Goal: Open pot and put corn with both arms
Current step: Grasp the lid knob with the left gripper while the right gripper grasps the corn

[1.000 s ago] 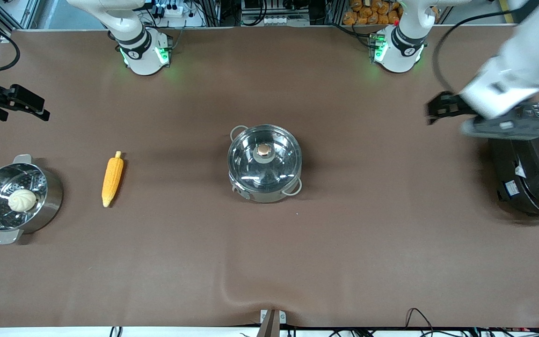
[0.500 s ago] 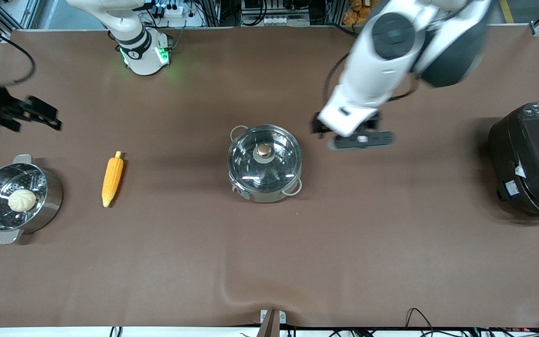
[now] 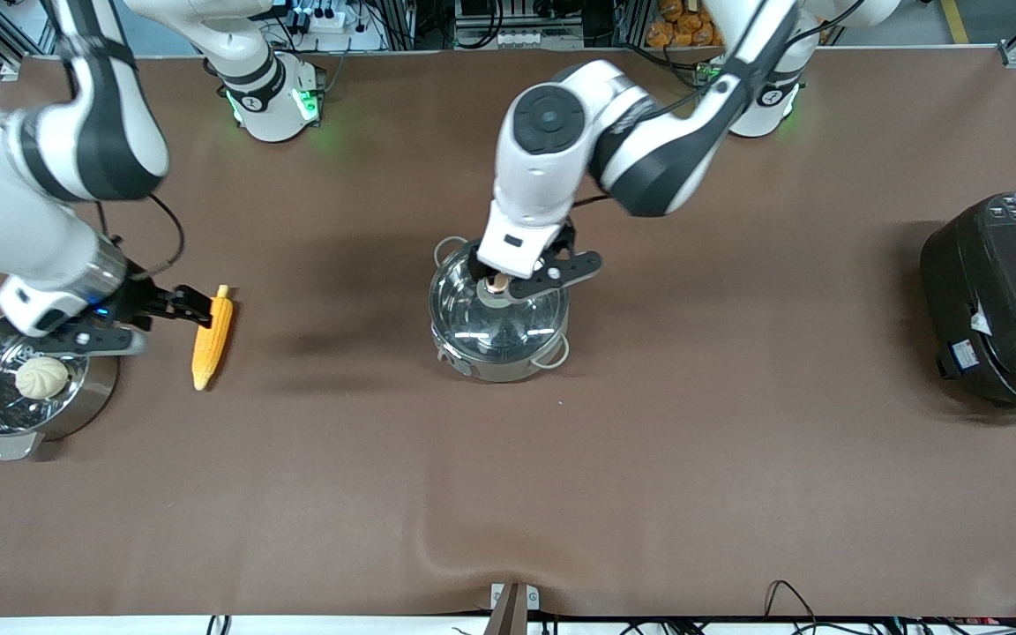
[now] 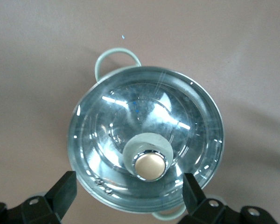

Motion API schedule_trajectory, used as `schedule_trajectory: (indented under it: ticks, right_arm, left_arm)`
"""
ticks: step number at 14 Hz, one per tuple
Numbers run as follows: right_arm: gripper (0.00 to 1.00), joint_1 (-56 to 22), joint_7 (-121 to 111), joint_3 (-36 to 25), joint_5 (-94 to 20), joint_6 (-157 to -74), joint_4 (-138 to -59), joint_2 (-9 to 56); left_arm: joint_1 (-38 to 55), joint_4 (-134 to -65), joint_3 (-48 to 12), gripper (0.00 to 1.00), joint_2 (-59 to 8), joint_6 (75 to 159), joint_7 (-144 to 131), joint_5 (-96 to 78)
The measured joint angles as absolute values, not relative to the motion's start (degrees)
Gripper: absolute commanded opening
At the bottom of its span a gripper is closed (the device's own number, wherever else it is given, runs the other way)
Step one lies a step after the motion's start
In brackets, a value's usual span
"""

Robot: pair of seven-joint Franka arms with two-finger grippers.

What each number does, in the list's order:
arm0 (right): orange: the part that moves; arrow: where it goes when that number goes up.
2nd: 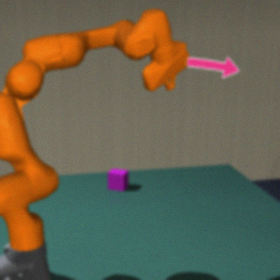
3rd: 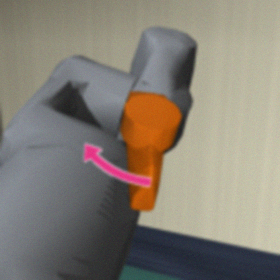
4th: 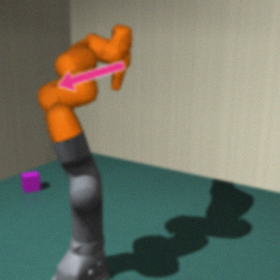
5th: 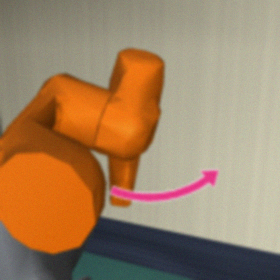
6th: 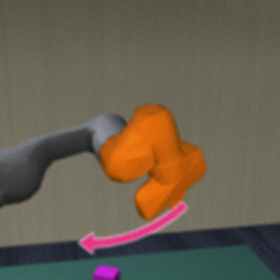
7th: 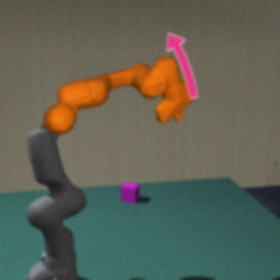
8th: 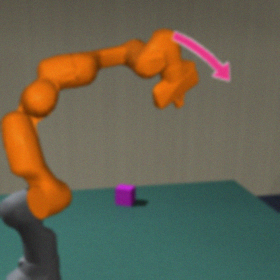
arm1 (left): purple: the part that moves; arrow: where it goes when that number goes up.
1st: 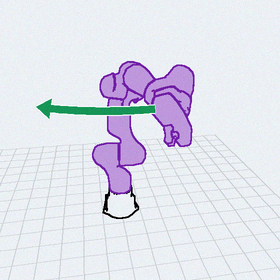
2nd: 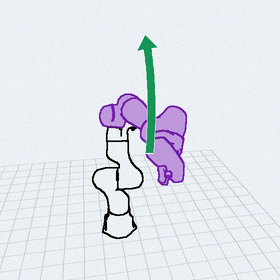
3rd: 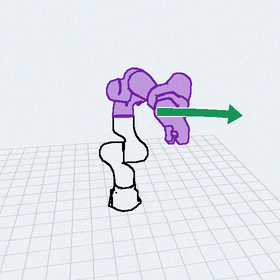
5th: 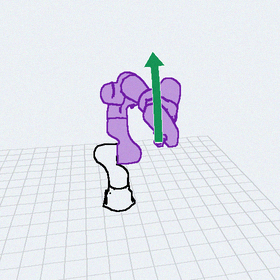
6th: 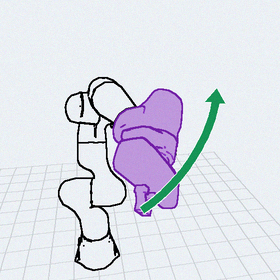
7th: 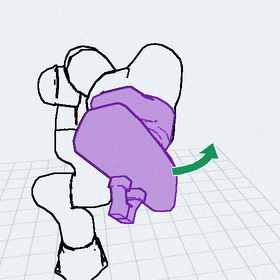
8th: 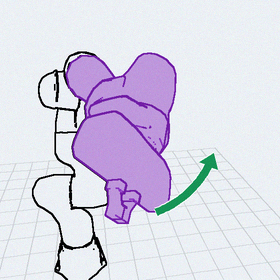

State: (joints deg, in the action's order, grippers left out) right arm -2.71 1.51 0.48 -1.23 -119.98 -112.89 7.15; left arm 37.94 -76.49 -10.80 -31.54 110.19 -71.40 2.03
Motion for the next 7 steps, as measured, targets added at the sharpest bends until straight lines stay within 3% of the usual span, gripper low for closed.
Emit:
schedule_trajectory:
  ticks: [2,4,7]
  right_arm:
    - [1.00,-1.8,1.7,0.2,1.1,-122.0,-114.8,8.8]
    - [1.00,1.5,1.6,0.0,1.7,-129.0,-118.6,9.9]
    - [1.00,5.0,2.7,-0.1,1.8,-139.0,-125.7,12.0]
  left_arm:
    - [43.4,-75.5,-6.0,1.00,-34.1,111.6,-74.4,2.2]
    - [47.7,-75.0,-2.4,1.00,-35.7,112.9,-76.3,2.2]
    - [48.9,-74.8,-1.5,1.00,-36.7,114.3,-76.8,2.2]
